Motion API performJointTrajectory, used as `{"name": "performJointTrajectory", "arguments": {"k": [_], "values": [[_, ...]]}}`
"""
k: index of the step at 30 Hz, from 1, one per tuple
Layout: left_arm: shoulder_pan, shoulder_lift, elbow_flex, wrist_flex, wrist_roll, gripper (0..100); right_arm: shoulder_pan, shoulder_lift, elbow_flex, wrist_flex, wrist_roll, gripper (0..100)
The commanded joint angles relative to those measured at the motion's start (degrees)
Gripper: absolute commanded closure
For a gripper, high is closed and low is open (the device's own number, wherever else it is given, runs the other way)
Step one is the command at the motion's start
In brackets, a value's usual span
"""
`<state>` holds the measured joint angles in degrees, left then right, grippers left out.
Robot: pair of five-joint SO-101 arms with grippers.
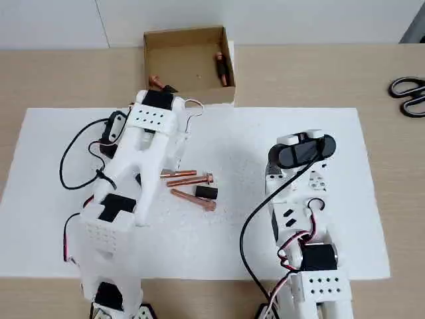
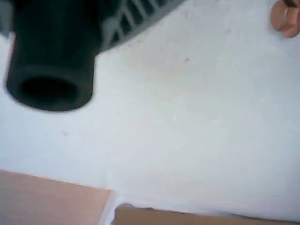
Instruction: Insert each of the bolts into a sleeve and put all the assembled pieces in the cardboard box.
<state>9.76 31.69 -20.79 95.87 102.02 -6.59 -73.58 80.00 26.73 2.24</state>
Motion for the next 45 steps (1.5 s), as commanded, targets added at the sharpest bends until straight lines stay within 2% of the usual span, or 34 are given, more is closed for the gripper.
{"name": "performJointTrajectory", "arguments": {"k": [1,21,28,42,45], "values": [[-2.3,-0.5,-2.2,1.1,0.4,72,0.3,-0.9,-0.4,-1.0,0.4,99.5],[-1.4,0.0,-1.5,3.6,0.3,72,1.4,-0.8,-0.4,-1.0,0.6,99.5],[-2.5,-0.2,7.4,-0.4,0.2,72,2.5,-0.8,-0.4,-1.0,0.6,99.5],[-2.6,0.1,9.8,-4.5,0.4,72,2.5,-0.8,-0.4,-1.0,0.6,99.5],[-2.5,0.1,11.0,-5.5,0.4,77,2.5,-0.8,-0.6,-1.0,0.6,99.5]]}}
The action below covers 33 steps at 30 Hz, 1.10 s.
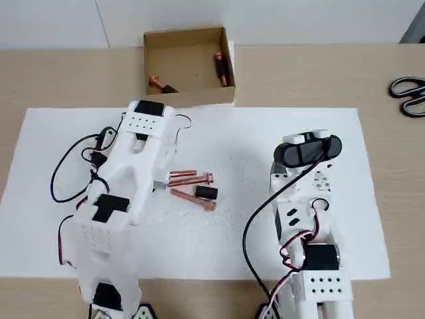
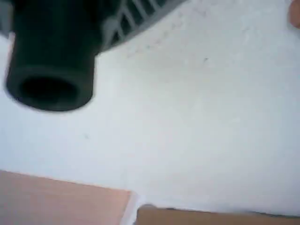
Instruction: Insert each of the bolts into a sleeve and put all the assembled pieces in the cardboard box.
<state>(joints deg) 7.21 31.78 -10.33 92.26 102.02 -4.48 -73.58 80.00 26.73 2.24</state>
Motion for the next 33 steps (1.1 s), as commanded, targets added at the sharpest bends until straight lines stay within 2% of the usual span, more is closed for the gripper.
{"name": "performJointTrajectory", "arguments": {"k": [1,5,7,18,23,28,33], "values": [[0.0,0.0,0.7,-2.0,0.4,80,0.4,-0.8,-0.7,-1.0,0.6,99.5],[-0.3,0.0,0.7,-2.0,0.4,93,0.4,-0.9,-0.7,-1.0,0.6,99.5],[-0.3,0.0,0.6,-2.0,0.4,95,0.4,-1.1,-0.7,-1.0,0.6,99.5],[-0.3,-0.4,-0.2,-3.7,0.4,96,0.4,-1.3,-0.8,-1.0,0.6,99.5],[-0.3,-0.2,-7.9,-3.5,-0.3,97,0.4,-1.3,-0.9,-1.0,0.6,99.5],[0.0,-0.3,-16.7,-1.8,-9.2,99,0.4,-1.3,-0.9,-1.0,0.6,99.5],[-0.2,-0.3,-26.8,3.3,-23.5,99,0.4,-1.3,-0.9,-1.0,0.6,99.5]]}}
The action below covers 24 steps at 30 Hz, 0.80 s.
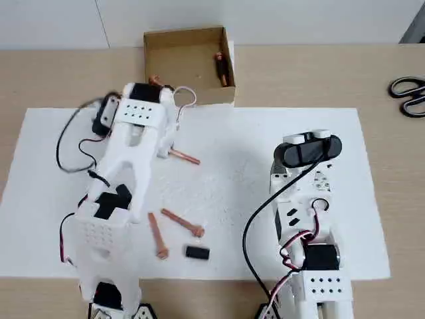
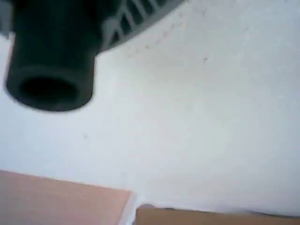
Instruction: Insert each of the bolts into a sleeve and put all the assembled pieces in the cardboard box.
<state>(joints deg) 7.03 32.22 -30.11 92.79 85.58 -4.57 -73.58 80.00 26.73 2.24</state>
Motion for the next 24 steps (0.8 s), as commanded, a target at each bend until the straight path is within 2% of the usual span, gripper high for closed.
{"name": "performJointTrajectory", "arguments": {"k": [1,5,7,13,16,24], "values": [[0.3,-0.7,-9.2,4.2,-10.0,99,0.5,-1.3,-0.9,-1.0,0.6,99.5],[1.2,-0.9,-16.5,7.6,-25.8,99,0.5,-1.3,-1.2,-1.0,0.6,99.5],[1.1,-1.1,-18.8,7.6,-30.7,99,0.5,-1.3,-2.0,-1.0,0.6,99.5],[1.0,-1.7,-23.3,7.7,-38.1,99,0.5,-1.3,-3.3,-1.0,0.6,99.5],[1.1,-6.3,-25.4,7.6,-41.7,99,0.2,-1.3,-3.3,-1.0,0.6,99.5],[8.9,-22.0,-32.5,3.5,-53.7,99,0.0,-1.4,-3.3,-1.5,0.4,99.5]]}}
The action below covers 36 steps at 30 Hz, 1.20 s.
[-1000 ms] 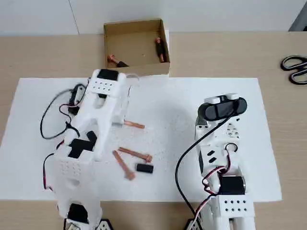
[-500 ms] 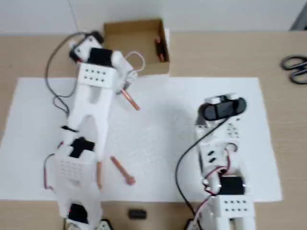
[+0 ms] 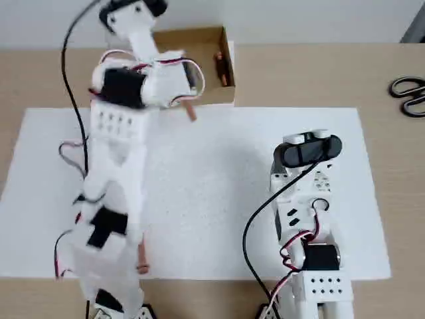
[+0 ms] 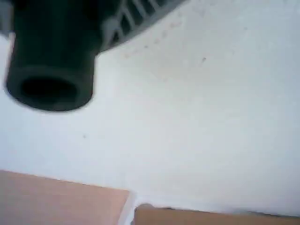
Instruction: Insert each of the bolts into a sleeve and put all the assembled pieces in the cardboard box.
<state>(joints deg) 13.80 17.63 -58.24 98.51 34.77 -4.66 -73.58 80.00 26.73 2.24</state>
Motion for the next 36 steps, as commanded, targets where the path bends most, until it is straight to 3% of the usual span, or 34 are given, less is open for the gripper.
{"name": "performJointTrajectory", "arguments": {"k": [1,7,13,18,23,27,32,36], "values": [[2.5,-8.4,-5.0,-2.2,-3.1,99,0.1,-1.4,-3.4,-1.5,0.4,99.5],[6.9,-12.4,-4.4,1.9,-3.6,99,-2.7,-1.4,-3.6,-1.6,0.3,99.5],[18.6,-13.2,1.6,1.9,-18.0,99,-14.3,-1.4,-4.7,-1.5,0.4,99.5],[20.6,-15.4,3.5,1.9,-17.9,99,-13.8,-1.4,-6.2,-1.5,0.6,99.5],[22.4,-29.6,8.4,1.9,-18.1,99,-13.7,-1.4,-8.9,-1.1,1.7,99.5],[21.4,-41.5,20.1,1.9,-18.0,99,-13.8,-1.4,-8.8,-1.1,8.4,99.5],[13.4,-55.2,35.3,-0.4,-17.8,99,-13.9,-1.4,-8.7,-1.5,14.6,99.5],[9.4,-64.6,46.1,-13.7,-16.4,99,-13.9,-1.4,-8.4,-2.9,14.6,99.4]]}}
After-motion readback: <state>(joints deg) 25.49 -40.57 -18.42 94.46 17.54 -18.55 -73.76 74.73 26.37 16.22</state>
